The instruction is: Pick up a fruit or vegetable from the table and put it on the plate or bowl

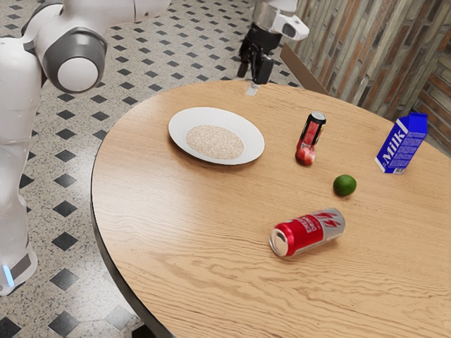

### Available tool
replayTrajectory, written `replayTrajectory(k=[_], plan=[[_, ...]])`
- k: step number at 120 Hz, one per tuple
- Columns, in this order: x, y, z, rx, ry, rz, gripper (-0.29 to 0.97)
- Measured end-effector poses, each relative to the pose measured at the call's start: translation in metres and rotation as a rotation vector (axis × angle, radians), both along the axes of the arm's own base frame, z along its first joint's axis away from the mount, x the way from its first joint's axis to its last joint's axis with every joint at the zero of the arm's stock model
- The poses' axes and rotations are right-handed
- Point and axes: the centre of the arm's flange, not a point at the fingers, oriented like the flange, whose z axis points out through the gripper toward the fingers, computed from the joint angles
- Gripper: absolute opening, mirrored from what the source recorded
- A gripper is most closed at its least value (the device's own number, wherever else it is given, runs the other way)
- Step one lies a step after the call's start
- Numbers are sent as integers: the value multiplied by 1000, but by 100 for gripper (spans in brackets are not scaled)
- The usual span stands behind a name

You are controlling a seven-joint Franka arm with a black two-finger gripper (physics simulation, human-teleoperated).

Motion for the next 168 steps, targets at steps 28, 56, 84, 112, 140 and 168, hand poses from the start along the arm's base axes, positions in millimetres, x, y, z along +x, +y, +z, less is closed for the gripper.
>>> replayTrajectory(k=[28, 56, 84, 112, 140, 168], plan=[[5, 1, 2, 9, -37, 38, 68], [-18, -38, 64, 57, -166, 8, 68], [-40, -43, 98, 102, -232, 43, 68], [-1, -34, 47, 172, -142, -1, 68], [-12, 36, 14, 156, -12, 283, 68], [-6, 34, -2, 187, 4, 611, 68]])
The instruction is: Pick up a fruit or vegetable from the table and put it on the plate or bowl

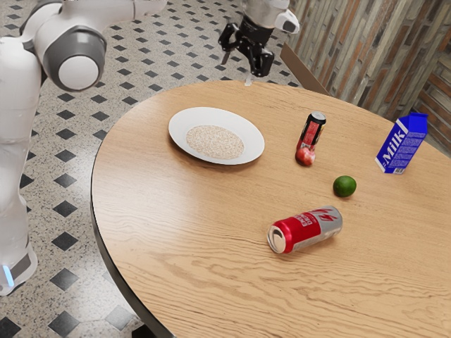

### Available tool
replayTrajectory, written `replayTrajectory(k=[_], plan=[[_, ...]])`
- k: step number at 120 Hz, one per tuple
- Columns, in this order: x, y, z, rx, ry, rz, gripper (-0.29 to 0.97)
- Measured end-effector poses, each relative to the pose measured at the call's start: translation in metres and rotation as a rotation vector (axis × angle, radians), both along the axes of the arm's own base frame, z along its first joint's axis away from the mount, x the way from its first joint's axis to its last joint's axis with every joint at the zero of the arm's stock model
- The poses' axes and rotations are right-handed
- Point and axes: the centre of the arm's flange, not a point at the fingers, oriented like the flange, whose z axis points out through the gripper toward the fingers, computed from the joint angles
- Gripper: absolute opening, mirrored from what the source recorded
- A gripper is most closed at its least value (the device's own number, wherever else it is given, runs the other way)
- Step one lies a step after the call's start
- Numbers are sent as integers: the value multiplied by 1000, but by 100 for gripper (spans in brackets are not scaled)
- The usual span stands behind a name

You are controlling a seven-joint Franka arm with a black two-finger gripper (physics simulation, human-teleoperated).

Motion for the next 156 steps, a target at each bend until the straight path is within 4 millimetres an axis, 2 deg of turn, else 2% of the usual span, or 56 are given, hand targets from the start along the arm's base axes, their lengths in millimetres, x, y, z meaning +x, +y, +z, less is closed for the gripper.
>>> replayTrajectory(k=[9, 27, 42, 59, 95, 121, 139, 156], plan=[[8, -1, -2, 21, -31, 85, 68], [55, -9, -47, 67, -84, 195, 68], [100, -29, -83, 50, -165, 238, 68], [133, -44, -96, -21, -255, 293, 68], [155, -50, -127, -71, -281, 394, 68], [163, -31, -153, -72, -272, 469, 68], [175, -34, -176, -95, -281, 491, 68], [184, -37, -186, -121, -315, 506, 68]])
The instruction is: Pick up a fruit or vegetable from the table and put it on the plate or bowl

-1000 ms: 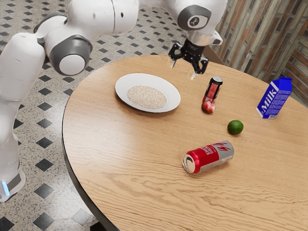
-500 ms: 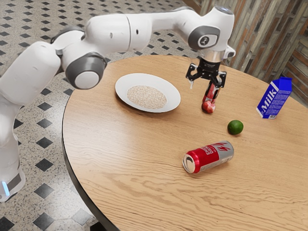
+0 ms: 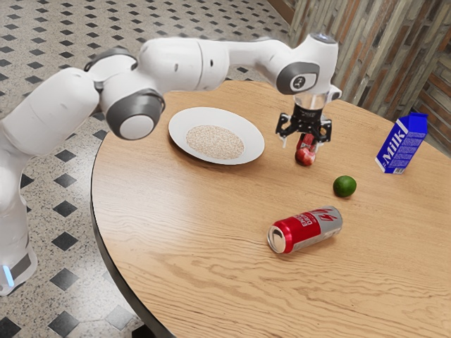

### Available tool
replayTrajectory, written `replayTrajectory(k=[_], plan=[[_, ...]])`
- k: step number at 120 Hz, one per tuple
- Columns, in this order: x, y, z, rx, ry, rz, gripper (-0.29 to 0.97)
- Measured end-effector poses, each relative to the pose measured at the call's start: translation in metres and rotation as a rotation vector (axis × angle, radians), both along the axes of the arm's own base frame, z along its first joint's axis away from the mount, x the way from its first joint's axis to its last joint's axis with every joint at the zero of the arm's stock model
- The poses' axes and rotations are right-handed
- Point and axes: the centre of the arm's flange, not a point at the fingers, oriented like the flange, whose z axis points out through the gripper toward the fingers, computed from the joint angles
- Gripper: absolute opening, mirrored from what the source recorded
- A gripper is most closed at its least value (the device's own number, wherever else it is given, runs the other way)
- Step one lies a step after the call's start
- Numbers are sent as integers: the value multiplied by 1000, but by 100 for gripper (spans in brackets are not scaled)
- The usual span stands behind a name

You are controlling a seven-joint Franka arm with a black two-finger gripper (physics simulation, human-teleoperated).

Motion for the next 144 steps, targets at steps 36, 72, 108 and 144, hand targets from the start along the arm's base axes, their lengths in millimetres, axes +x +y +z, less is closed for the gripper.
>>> replayTrajectory(k=[36, 72, 108, 144], plan=[[13, 5, -18, 73, -45, 16, 68], [22, 0, -42, 174, -81, -18, 68], [29, 1, -56, 251, -117, -58, 68], [36, -4, -71, 349, -126, -103, 68]])
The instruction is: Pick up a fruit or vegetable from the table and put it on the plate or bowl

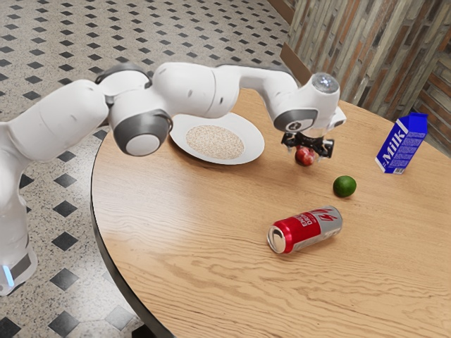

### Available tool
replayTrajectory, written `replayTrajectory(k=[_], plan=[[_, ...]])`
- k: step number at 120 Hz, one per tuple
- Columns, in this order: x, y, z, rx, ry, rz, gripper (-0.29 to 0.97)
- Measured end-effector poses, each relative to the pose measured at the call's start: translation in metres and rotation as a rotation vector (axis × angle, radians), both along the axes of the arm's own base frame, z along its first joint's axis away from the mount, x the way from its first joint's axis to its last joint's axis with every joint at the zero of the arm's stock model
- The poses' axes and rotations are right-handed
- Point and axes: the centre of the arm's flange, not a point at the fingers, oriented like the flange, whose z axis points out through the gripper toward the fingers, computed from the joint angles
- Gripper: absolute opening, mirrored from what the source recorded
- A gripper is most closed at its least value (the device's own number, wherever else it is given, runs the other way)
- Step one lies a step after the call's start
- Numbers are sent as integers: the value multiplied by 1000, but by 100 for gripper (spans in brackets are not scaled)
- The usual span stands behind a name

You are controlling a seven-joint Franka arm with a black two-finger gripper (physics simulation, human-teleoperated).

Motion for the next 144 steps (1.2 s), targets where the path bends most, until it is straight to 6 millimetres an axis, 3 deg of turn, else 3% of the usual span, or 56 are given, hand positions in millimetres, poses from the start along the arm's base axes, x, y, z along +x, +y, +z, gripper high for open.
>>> replayTrajectory(k=[84, 122, 133, 144], plan=[[3, 9, -16, 48, 1, 6, 68], [3, 7, -15, 71, 4, 0, 25], [3, 7, -15, 76, 6, 1, 20], [3, 7, -16, 79, 7, 4, 23]])
